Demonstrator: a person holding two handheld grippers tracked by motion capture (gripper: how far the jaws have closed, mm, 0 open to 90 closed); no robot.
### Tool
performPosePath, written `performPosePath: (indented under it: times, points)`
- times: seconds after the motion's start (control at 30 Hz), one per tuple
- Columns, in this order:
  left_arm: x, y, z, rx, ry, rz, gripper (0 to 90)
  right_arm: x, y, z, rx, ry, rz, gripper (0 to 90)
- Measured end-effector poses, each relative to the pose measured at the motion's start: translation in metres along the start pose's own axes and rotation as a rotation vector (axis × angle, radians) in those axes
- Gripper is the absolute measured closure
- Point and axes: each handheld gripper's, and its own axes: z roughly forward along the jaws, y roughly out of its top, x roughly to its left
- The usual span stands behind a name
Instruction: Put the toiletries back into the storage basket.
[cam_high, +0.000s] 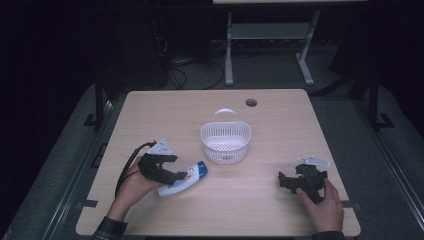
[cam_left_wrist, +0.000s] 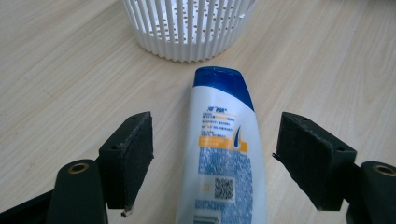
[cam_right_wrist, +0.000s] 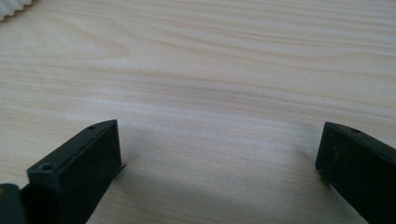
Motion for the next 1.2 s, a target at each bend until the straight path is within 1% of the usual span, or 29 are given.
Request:
performPosePath:
  times: [0.1, 0.13, 0.17, 0.2, 0.23, 0.3, 0.37, 0.4, 0.43, 0.53, 0.6, 0.63, 0.67, 0.7, 0.73, 0.77, 0.83, 0.9, 0.93, 0.97, 1.03, 1.07, 1.1, 1.13, 1.2]
  points:
    - [0.0, 0.007, 0.009, 0.017, 0.005, 0.008, 24.7, 0.0, 0.0, 0.0, 0.0, 0.0, 0.0, 0.0]
    - [0.0, 0.007, 0.009, 0.017, 0.005, 0.008, 24.0, 0.0, 0.0, 0.0, 0.0, 0.0, 0.0, 0.0]
    - [0.0, 0.01, 0.014, 0.031, 0.007, 0.013, 23.2, 0.0, 0.0, 0.0, 0.0, 0.0, 0.0, 0.0]
    - [0.0, 0.01, 0.014, 0.031, 0.007, 0.013, 22.4, 0.0, 0.0, 0.0, 0.0, 0.0, 0.0, 0.0]
    - [-0.001, 0.013, 0.02, 0.048, 0.008, 0.023, 21.6, 0.0, 0.0, 0.0, 0.0, 0.0, 0.0, 0.0]
    - [-0.001, 0.014, 0.022, 0.052, 0.007, 0.026, 21.0, 0.0, 0.0, 0.0, 0.0, 0.0, 0.0, 0.0]
    - [-0.003, 0.017, 0.031, 0.073, 0.004, 0.033, 20.8, 0.0, 0.0, 0.0, 0.0, 0.0, 0.0, 0.0]
    - [-0.003, 0.017, 0.031, 0.073, 0.004, 0.033, 20.5, 0.0, 0.0, 0.0, 0.0, 0.0, 0.0, 0.0]
    - [-0.004, 0.018, 0.034, 0.093, 0.007, 0.039, 20.5, 0.0, 0.0, 0.0, 0.0, 0.0, 0.0, 0.0]
    - [-0.005, 0.02, 0.041, 0.116, 0.012, 0.046, 20.0, 0.0, 0.0, 0.0, 0.0, 0.0, 0.0, 0.0]
    - [-0.008, 0.021, 0.049, 0.143, 0.011, 0.056, 19.5, 0.0, 0.0, 0.0, 0.0, 0.0, -0.001, 0.0]
    - [-0.008, 0.021, 0.049, 0.143, 0.011, 0.056, 19.4, 0.0, 0.0, 0.0, 0.0, 0.0, -0.001, 0.0]
    - [-0.009, 0.022, 0.053, 0.163, 0.009, 0.065, 19.4, 0.0, 0.0, 0.0, 0.0, 0.0, -0.001, 0.0]
    - [-0.01, 0.022, 0.056, 0.173, 0.012, 0.068, 19.4, 0.0, 0.0, 0.0, 0.0, 0.0, 0.0, 0.0]
    - [-0.01, 0.022, 0.056, 0.173, 0.012, 0.068, 19.3, 0.0, 0.0, 0.0, 0.0, 0.0, 0.0, 0.0]
    - [-0.011, 0.024, 0.059, 0.186, 0.014, 0.076, 19.2, 0.0, 0.0, 0.0, 0.0, 0.0, 0.0, 0.0]
    - [-0.012, 0.024, 0.061, 0.193, 0.013, 0.08, 19.2, 0.0, 0.0, 0.0, 0.0, 0.0, 0.0, 0.0]
    - [-0.014, 0.027, 0.066, 0.223, 0.019, 0.094, 19.2, 0.0, 0.0, 0.0, 0.0, 0.0, 0.0, 0.0]
    - [-0.014, 0.027, 0.066, 0.223, 0.019, 0.094, 19.2, 0.0, 0.0, 0.0, 0.0, 0.0, 0.0, 0.0]
    - [-0.016, 0.028, 0.07, 0.247, 0.023, 0.103, 19.2, 0.0, 0.0, 0.0, 0.0, 0.0, 0.0, 0.0]
    - [-0.017, 0.029, 0.074, 0.279, 0.02, 0.117, 19.2, 0.0, 0.0, 0.0, 0.0, 0.0, 0.0, 0.0]
    - [-0.017, 0.029, 0.074, 0.279, 0.02, 0.117, 19.2, 0.0, 0.0, 0.0, 0.0, 0.0, 0.0, 0.0]
    - [-0.018, 0.029, 0.078, 0.298, 0.024, 0.119, 19.2, 0.0, 0.0, 0.0, 0.0, 0.0, -0.001, 0.0]
    - [-0.018, 0.029, 0.078, 0.298, 0.024, 0.119, 19.2, 0.0, 0.0, 0.0, 0.0, 0.0, -0.001, 0.0]
    - [-0.02, 0.029, 0.082, 0.319, 0.033, 0.126, 19.3, 0.0, 0.0, 0.0, 0.0, 0.0, 0.0, 0.0]
